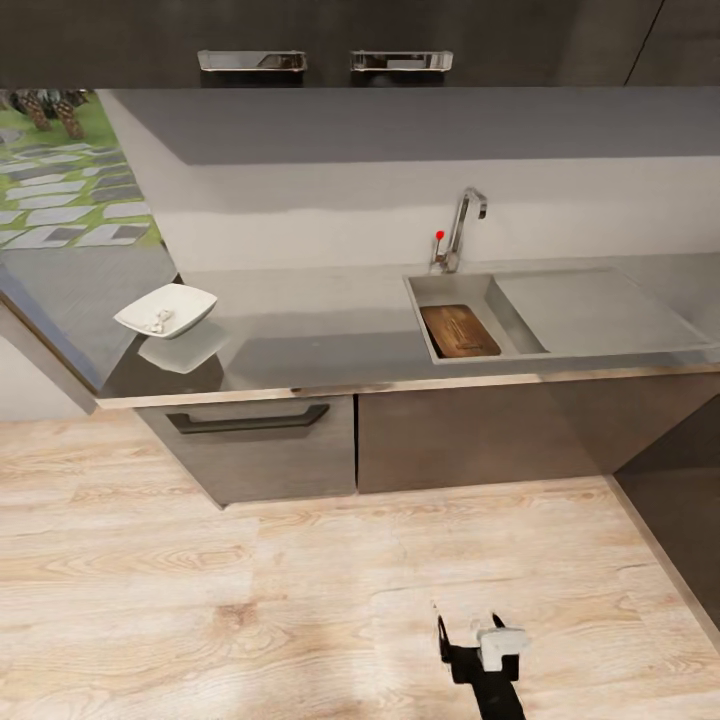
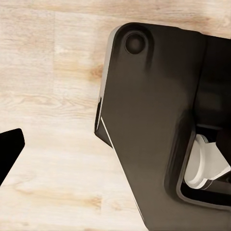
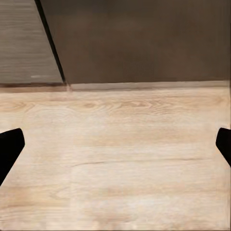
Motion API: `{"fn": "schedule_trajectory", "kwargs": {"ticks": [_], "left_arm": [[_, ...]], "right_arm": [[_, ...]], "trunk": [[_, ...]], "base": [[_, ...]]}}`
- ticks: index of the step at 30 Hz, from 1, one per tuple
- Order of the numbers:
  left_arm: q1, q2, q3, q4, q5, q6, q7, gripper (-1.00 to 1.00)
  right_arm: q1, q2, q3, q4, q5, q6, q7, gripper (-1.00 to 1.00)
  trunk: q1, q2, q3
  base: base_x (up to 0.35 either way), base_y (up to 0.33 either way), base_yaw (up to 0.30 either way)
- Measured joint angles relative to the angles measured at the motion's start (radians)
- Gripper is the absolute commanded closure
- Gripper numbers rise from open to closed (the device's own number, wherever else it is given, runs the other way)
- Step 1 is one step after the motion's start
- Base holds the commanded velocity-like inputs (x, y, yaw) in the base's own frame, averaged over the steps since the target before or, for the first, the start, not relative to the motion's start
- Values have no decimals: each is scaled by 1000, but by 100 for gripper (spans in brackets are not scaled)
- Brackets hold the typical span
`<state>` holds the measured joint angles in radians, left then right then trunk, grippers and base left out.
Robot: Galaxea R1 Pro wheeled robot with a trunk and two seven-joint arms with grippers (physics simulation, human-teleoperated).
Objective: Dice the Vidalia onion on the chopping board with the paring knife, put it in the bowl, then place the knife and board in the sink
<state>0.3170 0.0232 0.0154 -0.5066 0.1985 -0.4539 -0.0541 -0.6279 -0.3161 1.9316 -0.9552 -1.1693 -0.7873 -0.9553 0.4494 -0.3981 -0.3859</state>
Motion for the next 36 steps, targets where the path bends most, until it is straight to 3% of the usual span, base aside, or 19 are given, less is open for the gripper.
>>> {"fn": "schedule_trajectory", "kwargs": {"ticks": [2, 4, 5, 10, 15, 19, 20, 23, 28, 32, 35, 36], "left_arm": [[0, 0, 0, -2, 0, 0, 0, -100], [0, 0, 0, -4, 0, 0, 0, -100], [0, 0, 0, -5, 0, 1, 0, -100], [0, 0, 0, -30, -1, 1, 1, -100], [0, 0, 2, -100, -2, 18, 7, -100], [0, 1, 2, -140, -3, 109, 9, -100], [-1, 3, 2, -161, -3, 163, 14, -100], [-1, 4, 4, -216, -3, 226, 40, -100], [-4, 6, 5, -292, -2, 291, 102, -100], [-7, 14, 5, -303, -3, 383, 114, -100], [-8, 17, 5, -301, -2, 417, 116, -100], [-8, 18, 4, -291, -2, 423, 115, -100]], "right_arm": [[16, 2, 72, 52, -131, -58, 78, -100], [27, 3, 102, 82, -244, -83, 150, -100], [38, 3, 116, 124, -320, -95, 238, -100], [57, 8, 123, 189, -359, -99, 349, -100], [76, 16, 122, 195, -362, -101, 357, -100], [126, 23, 122, 217, -363, -107, 356, -100], [159, 35, 122, 242, -365, -127, 355, -100], [222, 71, 121, 304, -377, -190, 342, -100], [337, 153, 119, 429, -497, -242, 296, -100], [380, 172, 119, 452, -577, -227, 298, -100], [393, 178, 119, 447, -642, -142, 312, -100], [395, 180, 119, 447, -689, -110, 321, -100]], "trunk": [[0, 0, 0], [0, 0, 0], [0, 0, 0], [0, 0, 0], [0, 0, 0], [0, 0, 0], [0, 0, 0], [0, 0, 0], [0, 0, 0], [0, 0, 0], [0, 0, 0], [0, 0, 1]], "base": [[0, 0, 0], [0, 0, 0], [0, 0, 0], [0, 0, 0], [0, 0, 0], [0, 0, 0], [0, 0, 0], [0, 0, 0], [0, 0, 0], [0, 0, 0], [0, 0, -26], [0, 0, -112]]}}
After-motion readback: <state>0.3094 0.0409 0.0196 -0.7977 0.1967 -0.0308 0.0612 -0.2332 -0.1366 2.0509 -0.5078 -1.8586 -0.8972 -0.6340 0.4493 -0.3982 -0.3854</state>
